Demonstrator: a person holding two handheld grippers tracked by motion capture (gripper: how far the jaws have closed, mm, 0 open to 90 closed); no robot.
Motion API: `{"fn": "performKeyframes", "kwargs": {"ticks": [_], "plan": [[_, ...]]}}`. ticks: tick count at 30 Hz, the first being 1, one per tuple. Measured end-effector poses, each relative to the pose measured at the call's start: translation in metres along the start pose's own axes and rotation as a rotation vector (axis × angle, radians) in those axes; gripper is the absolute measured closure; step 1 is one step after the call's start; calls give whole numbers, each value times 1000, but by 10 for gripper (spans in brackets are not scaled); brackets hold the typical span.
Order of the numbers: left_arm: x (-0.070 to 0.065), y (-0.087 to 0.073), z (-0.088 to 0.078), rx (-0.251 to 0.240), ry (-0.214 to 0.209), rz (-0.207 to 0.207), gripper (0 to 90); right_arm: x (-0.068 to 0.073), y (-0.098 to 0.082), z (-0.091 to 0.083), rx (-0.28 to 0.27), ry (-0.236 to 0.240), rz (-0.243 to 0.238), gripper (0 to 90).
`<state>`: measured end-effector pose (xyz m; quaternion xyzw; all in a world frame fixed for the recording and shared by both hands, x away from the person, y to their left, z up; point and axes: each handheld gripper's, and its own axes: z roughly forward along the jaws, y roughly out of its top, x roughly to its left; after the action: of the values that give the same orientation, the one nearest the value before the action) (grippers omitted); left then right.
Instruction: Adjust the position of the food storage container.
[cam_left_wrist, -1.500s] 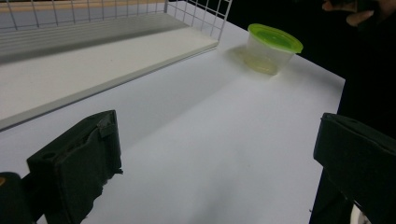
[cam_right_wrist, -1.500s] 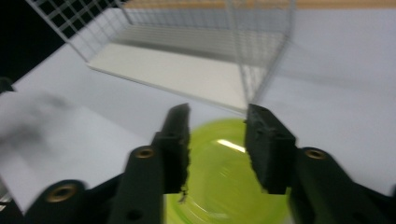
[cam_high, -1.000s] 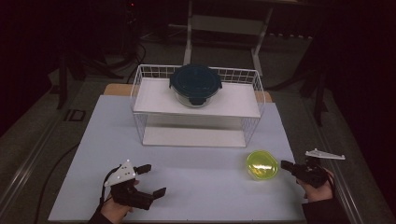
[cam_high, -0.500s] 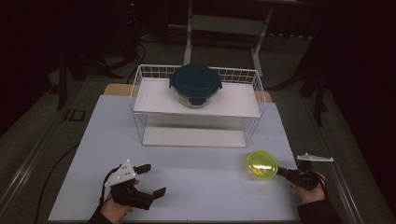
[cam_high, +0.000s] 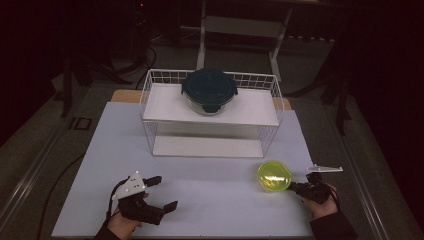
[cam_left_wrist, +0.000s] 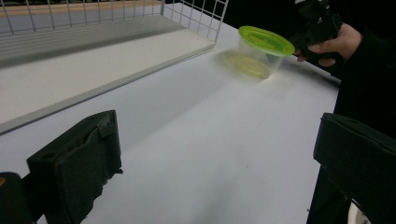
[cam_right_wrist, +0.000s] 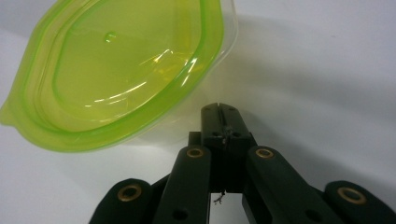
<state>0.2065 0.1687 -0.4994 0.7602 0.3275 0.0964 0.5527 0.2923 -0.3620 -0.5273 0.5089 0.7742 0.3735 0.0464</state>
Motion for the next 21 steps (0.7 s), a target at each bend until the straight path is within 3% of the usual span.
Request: {"fn": "performKeyframes", "kwargs": {"ticks": [10,17,21], "plan": [[-1,0,-1,-8,-1,1,4,20,9,14,28,45,-55,900],[0,0,-1,-10,-2,-6,4,16,17,14,19,17,-53,900],[0,1,-2,-11,-3,-2,4,17,19,17,20,24,-56,900]]}}
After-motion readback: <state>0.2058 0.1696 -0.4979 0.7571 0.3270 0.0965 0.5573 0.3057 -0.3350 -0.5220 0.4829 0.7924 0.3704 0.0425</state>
